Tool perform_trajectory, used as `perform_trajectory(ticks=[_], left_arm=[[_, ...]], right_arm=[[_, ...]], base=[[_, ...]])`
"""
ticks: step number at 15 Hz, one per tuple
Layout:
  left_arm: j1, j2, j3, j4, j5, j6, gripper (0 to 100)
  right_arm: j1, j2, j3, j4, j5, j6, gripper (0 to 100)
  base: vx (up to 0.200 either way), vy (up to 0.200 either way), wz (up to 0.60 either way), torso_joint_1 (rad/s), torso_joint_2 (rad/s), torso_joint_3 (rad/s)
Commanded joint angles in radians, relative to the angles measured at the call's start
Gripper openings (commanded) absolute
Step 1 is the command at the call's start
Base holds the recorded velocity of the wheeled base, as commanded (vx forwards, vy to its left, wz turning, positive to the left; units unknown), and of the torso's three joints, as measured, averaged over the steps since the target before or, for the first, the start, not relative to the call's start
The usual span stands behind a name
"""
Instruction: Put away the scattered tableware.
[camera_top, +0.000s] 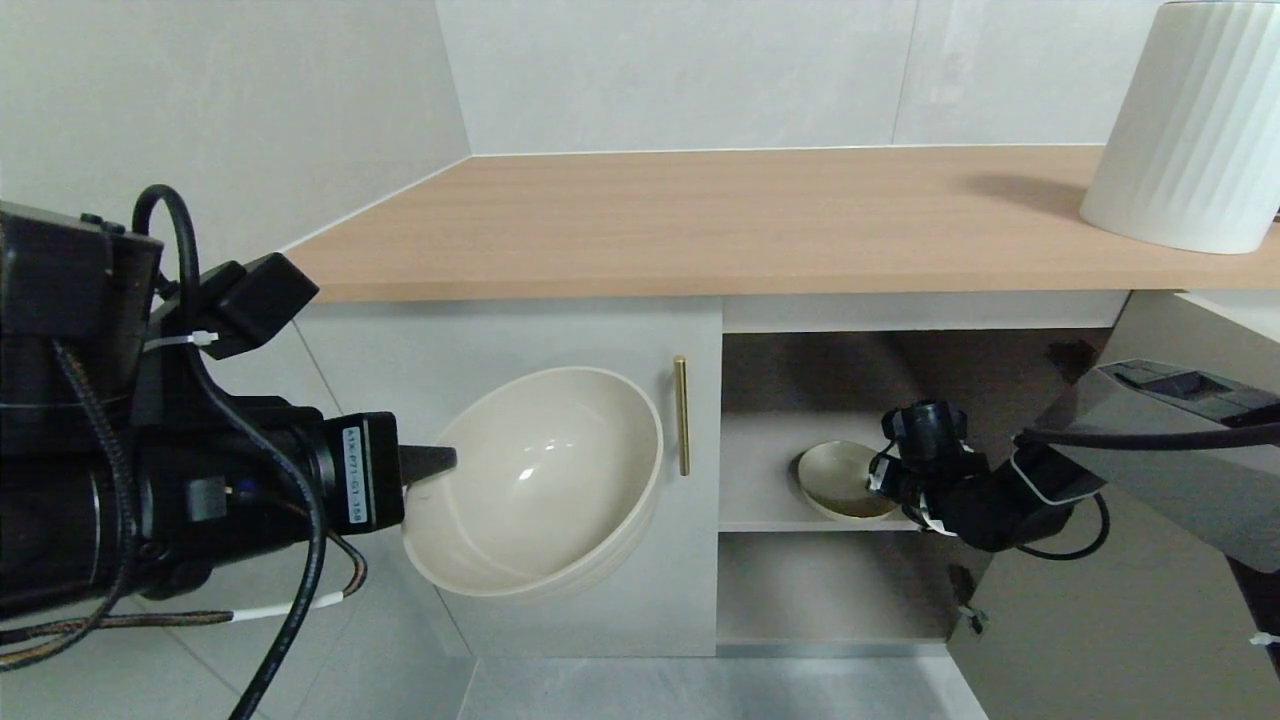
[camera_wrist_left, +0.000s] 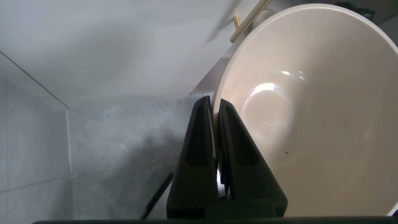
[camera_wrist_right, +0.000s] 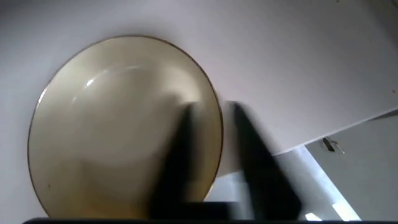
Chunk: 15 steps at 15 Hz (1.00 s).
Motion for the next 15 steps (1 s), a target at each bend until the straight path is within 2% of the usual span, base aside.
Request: perform_trajectory(ticks=[1, 15], left_arm=[[0.000, 0.001, 0.000, 0.000, 0.000, 0.000, 0], [-0.008, 0.005, 0.000, 0.000, 0.000, 0.000, 0]], right_arm=[[0.000, 0.010, -0.008, 0.000, 0.001, 0.000, 100], [-0.006, 0.036, -0.047, 0.011, 0.011, 0.000, 100]], base=[[0.000, 0.000, 0.00, 0.000, 0.00, 0.000], [0.000, 0.000, 0.00, 0.000, 0.00, 0.000]])
